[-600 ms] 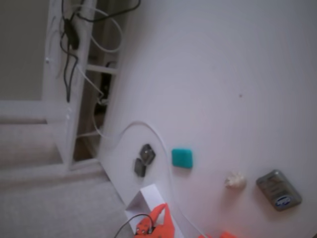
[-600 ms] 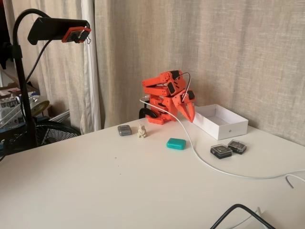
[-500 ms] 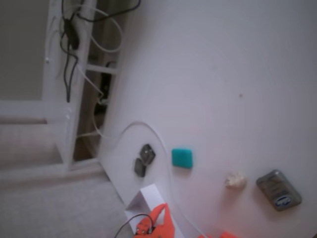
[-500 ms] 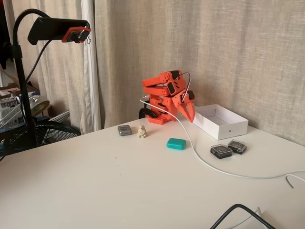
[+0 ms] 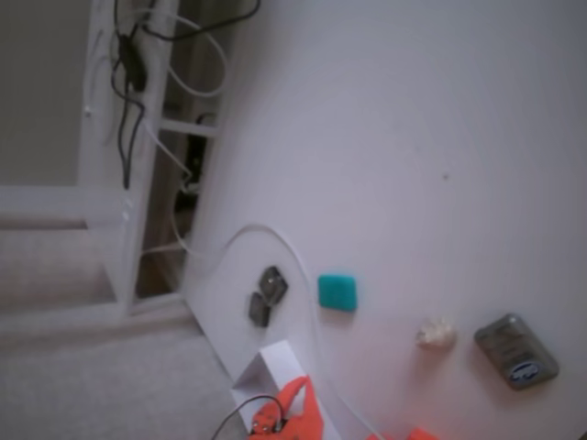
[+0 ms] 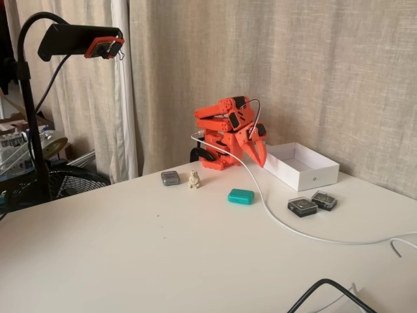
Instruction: Grasp the green cube and put it in the bin.
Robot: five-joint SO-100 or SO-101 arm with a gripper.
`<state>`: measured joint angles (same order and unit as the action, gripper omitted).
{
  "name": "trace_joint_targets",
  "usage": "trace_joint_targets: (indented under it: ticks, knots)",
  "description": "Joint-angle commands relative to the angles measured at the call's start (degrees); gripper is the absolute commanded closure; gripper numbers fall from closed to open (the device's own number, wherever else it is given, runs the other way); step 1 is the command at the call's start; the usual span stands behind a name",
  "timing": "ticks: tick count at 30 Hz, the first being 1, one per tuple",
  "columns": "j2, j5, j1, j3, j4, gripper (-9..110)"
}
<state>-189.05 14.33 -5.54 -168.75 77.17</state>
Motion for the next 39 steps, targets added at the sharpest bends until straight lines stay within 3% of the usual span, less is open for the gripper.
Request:
trace_joint_targets:
  ticks: [1, 33, 39]
  knots:
    - [-0.53, 0.26, 0.00, 0.18, -0.79, 110]
    - [-0.53, 0.79, -0.79, 0.18, -0.79, 110]
    - [-0.53, 4.31, -5.01, 0.09, -0.70, 109]
